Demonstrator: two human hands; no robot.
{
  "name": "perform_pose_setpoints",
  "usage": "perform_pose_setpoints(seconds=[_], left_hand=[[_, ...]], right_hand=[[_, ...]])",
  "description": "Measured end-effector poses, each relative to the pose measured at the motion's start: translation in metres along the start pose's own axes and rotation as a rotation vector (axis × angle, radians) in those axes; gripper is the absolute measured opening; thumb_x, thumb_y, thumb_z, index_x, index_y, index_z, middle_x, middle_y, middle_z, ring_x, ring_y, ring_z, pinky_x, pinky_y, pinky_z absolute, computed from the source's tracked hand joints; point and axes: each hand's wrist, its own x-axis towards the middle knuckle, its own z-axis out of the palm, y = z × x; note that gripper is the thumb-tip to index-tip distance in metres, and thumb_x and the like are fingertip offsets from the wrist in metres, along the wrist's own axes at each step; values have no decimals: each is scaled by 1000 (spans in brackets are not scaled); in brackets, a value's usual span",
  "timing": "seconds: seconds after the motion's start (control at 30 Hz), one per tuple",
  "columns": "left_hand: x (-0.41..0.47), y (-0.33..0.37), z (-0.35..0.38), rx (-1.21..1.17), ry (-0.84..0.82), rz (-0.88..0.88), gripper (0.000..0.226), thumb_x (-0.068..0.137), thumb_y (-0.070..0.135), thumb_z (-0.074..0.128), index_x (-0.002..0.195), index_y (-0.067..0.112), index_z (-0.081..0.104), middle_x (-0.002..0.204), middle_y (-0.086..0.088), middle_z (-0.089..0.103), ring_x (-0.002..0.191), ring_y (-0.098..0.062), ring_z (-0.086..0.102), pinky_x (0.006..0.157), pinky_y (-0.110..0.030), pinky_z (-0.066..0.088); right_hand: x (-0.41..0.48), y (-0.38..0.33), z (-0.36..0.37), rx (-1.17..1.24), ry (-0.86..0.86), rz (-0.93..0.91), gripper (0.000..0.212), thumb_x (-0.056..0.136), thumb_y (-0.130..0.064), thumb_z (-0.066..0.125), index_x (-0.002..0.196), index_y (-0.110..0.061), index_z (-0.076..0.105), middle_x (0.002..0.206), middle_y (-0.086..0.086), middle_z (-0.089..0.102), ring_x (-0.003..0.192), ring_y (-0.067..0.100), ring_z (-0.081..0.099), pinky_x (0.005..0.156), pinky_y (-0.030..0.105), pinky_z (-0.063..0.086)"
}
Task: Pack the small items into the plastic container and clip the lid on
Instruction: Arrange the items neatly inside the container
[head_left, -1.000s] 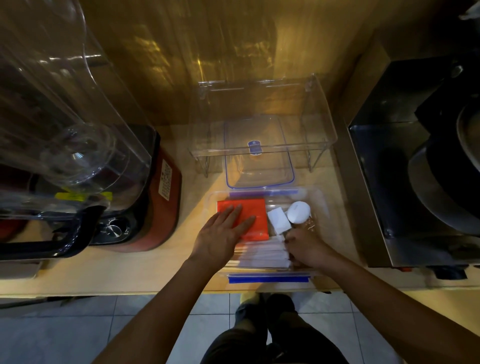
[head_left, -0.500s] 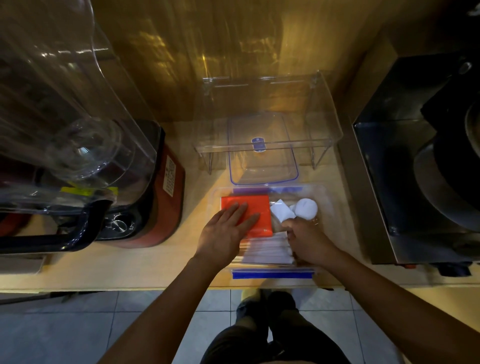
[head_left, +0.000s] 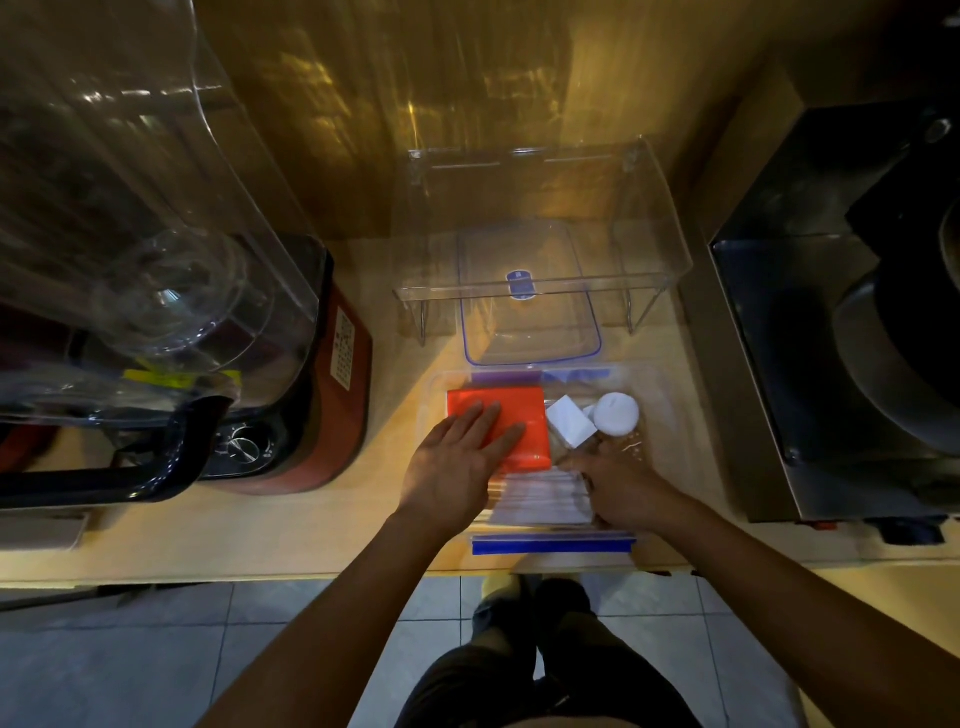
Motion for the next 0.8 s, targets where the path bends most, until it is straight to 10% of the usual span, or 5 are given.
perform_pose_setpoints(seconds=[0.23, 0.37, 0.5, 0.8], left_hand=[[0, -1, 1, 3, 1, 11, 77, 88, 47, 54, 147, 35, 4, 160, -4, 8, 146, -24, 2, 116, -42, 8], [0, -2, 2, 5, 12, 19, 75, 90, 43, 54, 147, 35, 5, 159, -4, 9, 146, -25, 4, 117, -42, 9], [0, -2, 3, -6, 13, 26, 76, 90, 43, 55, 147, 34, 6, 159, -4, 9, 146, -25, 4, 116, -43, 10], [0, -1, 2, -34, 18, 17, 75, 89, 44, 56, 147, 34, 10, 159, -4, 11, 146, -25, 6, 116, -43, 12]], right_hand=[[-3, -1, 2, 43, 42, -29, 37, 88, -2, 51, 122, -11, 59, 143, 13, 39, 128, 28, 41, 98, 31, 41], [-5, -5, -2, 101, 291, 40, 17, 90, -12, 49, 88, -9, 65, 102, 12, 68, 91, 28, 64, 73, 38, 52], [-2, -8, -11, 115, 500, 174, 18, 91, -25, 51, 102, -13, 60, 95, 11, 71, 85, 28, 65, 62, 29, 44], [-3, -14, -3, -48, 278, -61, 24, 93, -15, 46, 108, -18, 64, 111, 8, 68, 102, 25, 62, 72, 23, 38]])
